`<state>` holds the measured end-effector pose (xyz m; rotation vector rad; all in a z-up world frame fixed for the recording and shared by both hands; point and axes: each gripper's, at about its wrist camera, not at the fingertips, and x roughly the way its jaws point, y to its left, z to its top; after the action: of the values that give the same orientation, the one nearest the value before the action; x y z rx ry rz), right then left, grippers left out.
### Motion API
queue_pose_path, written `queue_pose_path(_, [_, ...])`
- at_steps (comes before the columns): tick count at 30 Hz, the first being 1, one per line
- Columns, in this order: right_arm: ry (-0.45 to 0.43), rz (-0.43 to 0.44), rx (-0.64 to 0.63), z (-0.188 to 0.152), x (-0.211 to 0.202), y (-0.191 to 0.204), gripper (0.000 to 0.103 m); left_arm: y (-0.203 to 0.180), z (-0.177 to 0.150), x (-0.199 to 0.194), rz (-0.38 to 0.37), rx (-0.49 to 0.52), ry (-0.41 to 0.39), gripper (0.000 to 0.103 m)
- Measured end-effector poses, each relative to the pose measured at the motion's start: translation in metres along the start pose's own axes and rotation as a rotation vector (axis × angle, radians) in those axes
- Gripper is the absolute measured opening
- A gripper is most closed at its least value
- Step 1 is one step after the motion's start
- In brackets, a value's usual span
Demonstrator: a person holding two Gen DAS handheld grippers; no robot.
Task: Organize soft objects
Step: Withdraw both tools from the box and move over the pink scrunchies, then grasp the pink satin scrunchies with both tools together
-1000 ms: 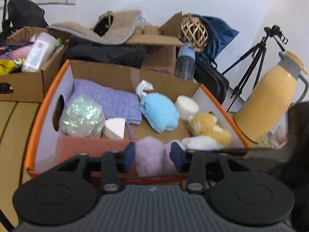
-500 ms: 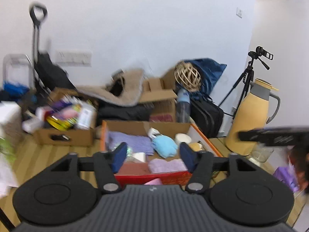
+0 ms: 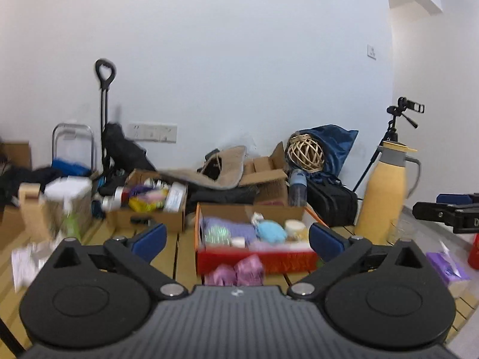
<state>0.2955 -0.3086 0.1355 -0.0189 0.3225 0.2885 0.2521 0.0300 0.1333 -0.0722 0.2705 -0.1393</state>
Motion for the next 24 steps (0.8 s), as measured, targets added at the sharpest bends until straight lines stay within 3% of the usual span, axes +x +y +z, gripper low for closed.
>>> queue_pose_path(2, [-0.066,0.014,-0.008,-0.033,-0.030,0.010,0.096,-0.003,-0.028,-0.028,0.012,0.002,-0.013,0.103])
queue_pose_path(5, [-0.090,-0.006,-0.017,-0.080,-0.068,0.030,0.098,-0.008,-0.070,-0.078,0.039,0.034,-0.044,0.103])
queue_pose_path(9, [-0.002,0.013,0.034,-0.133,-0.106,0.046,0.099,-0.002,-0.109,-0.117,0.042,-0.010,0.012,0.103])
queue_pose_path(12, [0.089,-0.014,0.066,-0.158,-0.111,0.058,0.099,-0.001,-0.116,-0.117,0.062,0.010,0.044,0.103])
queue_pose_path(14, [0.114,0.024,0.035,-0.164,-0.108,0.067,0.099,-0.001,-0.113,-0.113,0.067,0.010,0.031,0.103])
queue_pose_path(18, [0.095,0.036,0.034,-0.167,-0.103,0.072,0.099,0.004,-0.110,-0.099,0.042,-0.046,0.052,0.103])
queue_pose_path(24, [0.119,0.062,0.112,-0.172,-0.074,0.060,0.095,0.008,-0.122,-0.053,0.061,-0.047,0.129,0.103])
